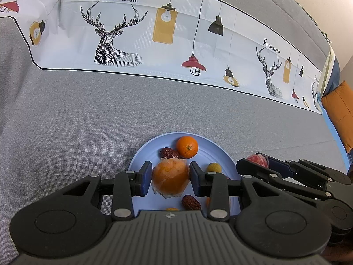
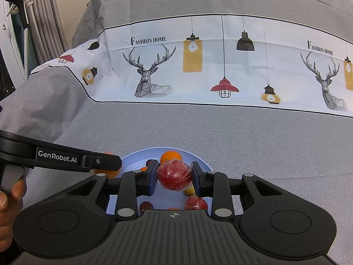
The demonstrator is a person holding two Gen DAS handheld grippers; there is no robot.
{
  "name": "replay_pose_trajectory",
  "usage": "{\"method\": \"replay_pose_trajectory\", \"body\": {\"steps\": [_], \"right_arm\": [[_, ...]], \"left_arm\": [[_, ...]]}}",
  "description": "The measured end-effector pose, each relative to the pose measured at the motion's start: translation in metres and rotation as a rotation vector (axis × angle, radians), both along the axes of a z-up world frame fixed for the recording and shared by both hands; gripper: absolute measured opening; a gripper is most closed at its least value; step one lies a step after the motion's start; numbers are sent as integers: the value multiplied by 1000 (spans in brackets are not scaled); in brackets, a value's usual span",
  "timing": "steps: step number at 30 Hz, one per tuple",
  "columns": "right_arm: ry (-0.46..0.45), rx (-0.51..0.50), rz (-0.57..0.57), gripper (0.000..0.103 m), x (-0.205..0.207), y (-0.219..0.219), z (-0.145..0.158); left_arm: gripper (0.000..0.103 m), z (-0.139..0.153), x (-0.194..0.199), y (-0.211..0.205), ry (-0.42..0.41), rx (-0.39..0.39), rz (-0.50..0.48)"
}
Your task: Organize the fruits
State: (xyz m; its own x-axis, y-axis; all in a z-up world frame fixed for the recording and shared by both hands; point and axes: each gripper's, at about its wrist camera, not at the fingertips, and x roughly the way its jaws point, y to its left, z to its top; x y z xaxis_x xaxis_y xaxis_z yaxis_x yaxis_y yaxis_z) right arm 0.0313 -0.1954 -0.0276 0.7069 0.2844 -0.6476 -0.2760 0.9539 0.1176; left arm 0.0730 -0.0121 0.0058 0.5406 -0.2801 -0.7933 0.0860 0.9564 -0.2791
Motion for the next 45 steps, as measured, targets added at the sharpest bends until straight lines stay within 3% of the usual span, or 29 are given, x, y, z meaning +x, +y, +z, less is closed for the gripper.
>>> {"method": "replay_pose_trajectory", "body": {"steps": [6,7,9,14,19,23,28,32,35,40,45], "right_arm": [[-3,-19,-14,36,1,2,1],[1,-25,-25,48,1,2,1],[3,-15,-41,57,2,0,1],[4,4,-37,58,2,-2,2],[-24,14,-66,77,-3,-8,9],[-57,21,-103,88,-16,-20,20],[-81,45,-193,102,-38,-42,40],[-48,63,-253,102,-63,-53,41],[-32,43,-241,102,-77,-56,35],[-34,-60,-210,102,-70,-53,21],[-2,-78,-190,102,-64,-51,12]], "left_arm": [[44,0,0,0,6,-6,-2],[50,0,0,1,4,-7,5],[51,2,-1,4,-5,-16,17],[53,9,-8,10,-36,0,29],[82,36,-34,1,-218,113,9],[87,52,-65,-12,-316,154,13],[97,60,-89,-25,-281,130,34],[102,41,-104,-26,-199,58,42],[102,14,-100,-32,-88,95,2],[102,-1,-84,-26,-64,152,67],[102,-8,-77,-14,-10,114,116]]}}
